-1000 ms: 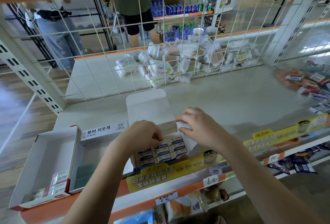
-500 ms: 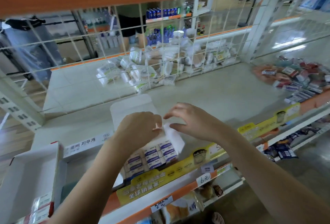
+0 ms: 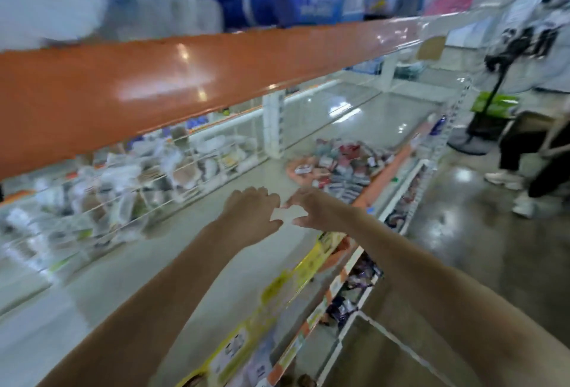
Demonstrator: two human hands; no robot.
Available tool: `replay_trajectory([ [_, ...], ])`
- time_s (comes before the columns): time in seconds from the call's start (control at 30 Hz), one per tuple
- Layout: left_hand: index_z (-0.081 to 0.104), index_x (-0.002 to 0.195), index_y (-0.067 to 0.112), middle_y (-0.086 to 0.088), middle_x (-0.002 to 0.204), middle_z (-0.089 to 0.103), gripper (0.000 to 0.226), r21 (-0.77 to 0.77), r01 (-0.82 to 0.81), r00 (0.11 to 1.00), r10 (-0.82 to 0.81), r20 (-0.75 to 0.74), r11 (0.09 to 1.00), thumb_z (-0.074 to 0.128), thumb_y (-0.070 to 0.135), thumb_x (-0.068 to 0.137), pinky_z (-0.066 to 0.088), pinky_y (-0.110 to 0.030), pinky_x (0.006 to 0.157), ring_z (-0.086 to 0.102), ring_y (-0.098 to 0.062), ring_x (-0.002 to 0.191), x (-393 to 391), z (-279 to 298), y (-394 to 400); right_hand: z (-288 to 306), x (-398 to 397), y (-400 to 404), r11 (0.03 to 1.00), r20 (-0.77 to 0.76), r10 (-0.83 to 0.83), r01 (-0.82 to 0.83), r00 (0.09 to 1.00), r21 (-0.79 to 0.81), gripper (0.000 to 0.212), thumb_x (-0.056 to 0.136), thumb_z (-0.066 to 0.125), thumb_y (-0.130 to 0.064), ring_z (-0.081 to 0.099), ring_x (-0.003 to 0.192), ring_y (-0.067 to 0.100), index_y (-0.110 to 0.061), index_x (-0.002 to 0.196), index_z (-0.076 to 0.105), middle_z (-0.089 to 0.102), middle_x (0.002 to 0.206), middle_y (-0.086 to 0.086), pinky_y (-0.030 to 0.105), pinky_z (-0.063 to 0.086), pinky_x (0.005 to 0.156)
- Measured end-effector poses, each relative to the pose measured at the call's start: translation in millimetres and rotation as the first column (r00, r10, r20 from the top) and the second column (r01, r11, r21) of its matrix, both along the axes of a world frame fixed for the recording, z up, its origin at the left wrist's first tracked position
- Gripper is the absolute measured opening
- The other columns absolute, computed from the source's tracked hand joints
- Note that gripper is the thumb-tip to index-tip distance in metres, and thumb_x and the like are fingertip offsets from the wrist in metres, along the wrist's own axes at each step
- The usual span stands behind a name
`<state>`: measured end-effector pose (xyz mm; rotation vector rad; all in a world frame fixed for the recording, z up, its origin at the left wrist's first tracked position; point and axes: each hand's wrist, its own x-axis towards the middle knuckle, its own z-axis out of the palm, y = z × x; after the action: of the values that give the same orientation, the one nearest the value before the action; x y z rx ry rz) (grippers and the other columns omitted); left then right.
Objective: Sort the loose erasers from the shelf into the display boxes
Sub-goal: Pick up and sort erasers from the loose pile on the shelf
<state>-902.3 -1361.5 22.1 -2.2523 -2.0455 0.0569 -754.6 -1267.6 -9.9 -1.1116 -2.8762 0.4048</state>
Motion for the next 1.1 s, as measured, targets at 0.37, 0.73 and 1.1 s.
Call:
replay_trajectory([
  [0.37, 0.045, 0.127, 0.019, -0.002, 0.133, 0.048, 0.037, -0.031, -0.159, 0.983, 0.161, 0.090, 0.987, 0.050, 0.033, 0.093, 0.040, -0.035, 0.092, 0.047, -0.023, 0.119, 77, -57, 155, -31, 90, 162, 0.982, -0.016, -0.183, 0.183, 0.983, 0.047, 0.040, 0.088, 0.052, -0.008, 0.051, 0.116, 0.031, -0.005, 0.128, 0.050, 0.051, 0.128, 0.015, 0.035, 0.045, 0.089],
  [0.73, 0.033, 0.139, 0.017, -0.003, 0.137, 0.042, 0.049, 0.075, -0.252, 0.965, 0.244, 0.094, 0.965, 0.050, 0.026, 0.094, 0.043, -0.031, 0.091, 0.046, -0.021, 0.121, 81, -84, 186, -46, 92, 218, 0.984, -0.218, -0.084, 0.115, 0.972, 0.134, 0.042, 0.090, 0.045, 0.001, 0.050, 0.115, 0.019, -0.019, 0.127, 0.049, 0.052, 0.131, 0.001, 0.032, 0.046, 0.088],
  [1.1, 0.039, 0.133, 0.014, -0.003, 0.132, 0.045, 0.041, 0.169, -0.260, 0.965, 0.252, 0.071, 0.951, 0.045, 0.031, 0.096, 0.043, -0.029, 0.089, 0.048, -0.020, 0.117, 77, -97, 194, -41, 93, 228, 0.982, -0.181, 0.023, 0.012, 0.983, 0.189, 0.036, 0.092, 0.053, -0.012, 0.048, 0.120, 0.015, -0.018, 0.127, 0.051, 0.053, 0.130, -0.002, 0.026, 0.030, 0.099],
])
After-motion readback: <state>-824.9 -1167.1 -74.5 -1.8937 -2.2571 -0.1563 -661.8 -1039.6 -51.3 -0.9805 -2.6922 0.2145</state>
